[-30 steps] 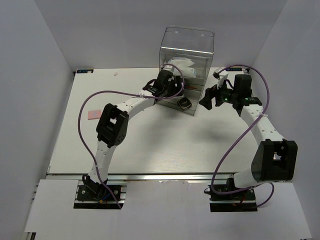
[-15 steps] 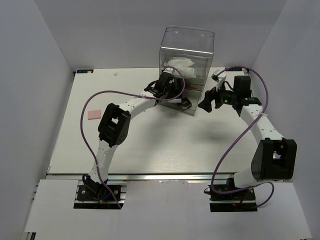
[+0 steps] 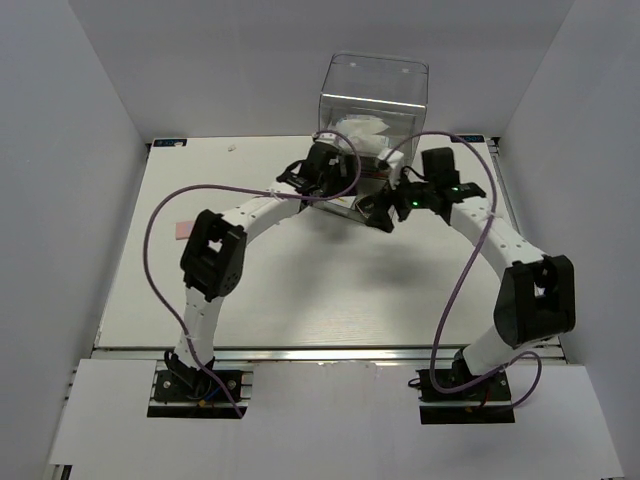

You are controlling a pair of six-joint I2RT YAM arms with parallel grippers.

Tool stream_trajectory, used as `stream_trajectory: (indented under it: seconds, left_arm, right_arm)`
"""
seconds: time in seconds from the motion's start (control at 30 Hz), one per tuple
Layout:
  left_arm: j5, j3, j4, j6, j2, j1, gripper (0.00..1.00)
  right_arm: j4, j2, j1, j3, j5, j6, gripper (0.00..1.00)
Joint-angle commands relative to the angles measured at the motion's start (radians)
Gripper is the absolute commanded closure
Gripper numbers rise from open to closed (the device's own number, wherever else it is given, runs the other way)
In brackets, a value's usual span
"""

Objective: Organize the makeup

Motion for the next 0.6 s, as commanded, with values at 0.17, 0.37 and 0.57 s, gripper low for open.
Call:
stream_trajectory:
  seconds: [0.17,0.37,0.57]
  left_arm:
    - [0.048,-0.485,-0.051,-0.147,-0.648,0.314,0.02]
    - [-0.093,-0.582,-0.261,-0.067,-0.889,0.447,0.02]
    - [-0.146,-0.66,-0.349,-0.087,-1.004,0.478,0.02]
  right_arm:
    - [-0.029,0.285,0.318,0.316,0.299,0.16,0.11]
    - [-0.193,0.613,0.442,0.822,0.43,0.481,0.11]
    - [-0.056,0.721,0.559,0.909,0.618,0.671,0.11]
